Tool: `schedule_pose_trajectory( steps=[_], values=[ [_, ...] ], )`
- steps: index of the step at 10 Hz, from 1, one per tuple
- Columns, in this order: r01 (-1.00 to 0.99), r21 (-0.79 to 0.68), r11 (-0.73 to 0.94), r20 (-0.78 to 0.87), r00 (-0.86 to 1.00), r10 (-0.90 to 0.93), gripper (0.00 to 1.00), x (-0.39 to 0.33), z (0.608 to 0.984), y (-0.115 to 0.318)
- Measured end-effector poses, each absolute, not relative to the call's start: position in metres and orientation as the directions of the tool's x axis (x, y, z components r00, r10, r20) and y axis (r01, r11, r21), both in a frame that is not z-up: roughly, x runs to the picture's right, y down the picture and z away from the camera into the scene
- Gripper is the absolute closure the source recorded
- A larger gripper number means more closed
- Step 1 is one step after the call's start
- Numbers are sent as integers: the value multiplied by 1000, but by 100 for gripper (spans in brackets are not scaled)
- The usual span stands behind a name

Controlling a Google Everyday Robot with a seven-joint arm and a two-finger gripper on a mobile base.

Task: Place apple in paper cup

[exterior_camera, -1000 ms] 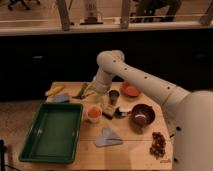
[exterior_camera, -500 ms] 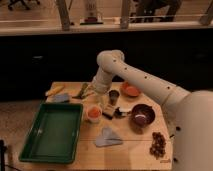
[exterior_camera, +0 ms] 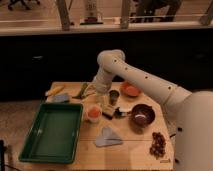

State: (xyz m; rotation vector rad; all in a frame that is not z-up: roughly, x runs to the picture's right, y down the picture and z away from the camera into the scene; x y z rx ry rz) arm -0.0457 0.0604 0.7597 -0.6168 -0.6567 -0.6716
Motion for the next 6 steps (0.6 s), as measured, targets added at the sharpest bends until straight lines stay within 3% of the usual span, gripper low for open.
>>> schedule_pose_trajectory(
  steps=[6],
  values=[
    [722,-289,629,709,603,-366,20,-45,759,59]
  ],
)
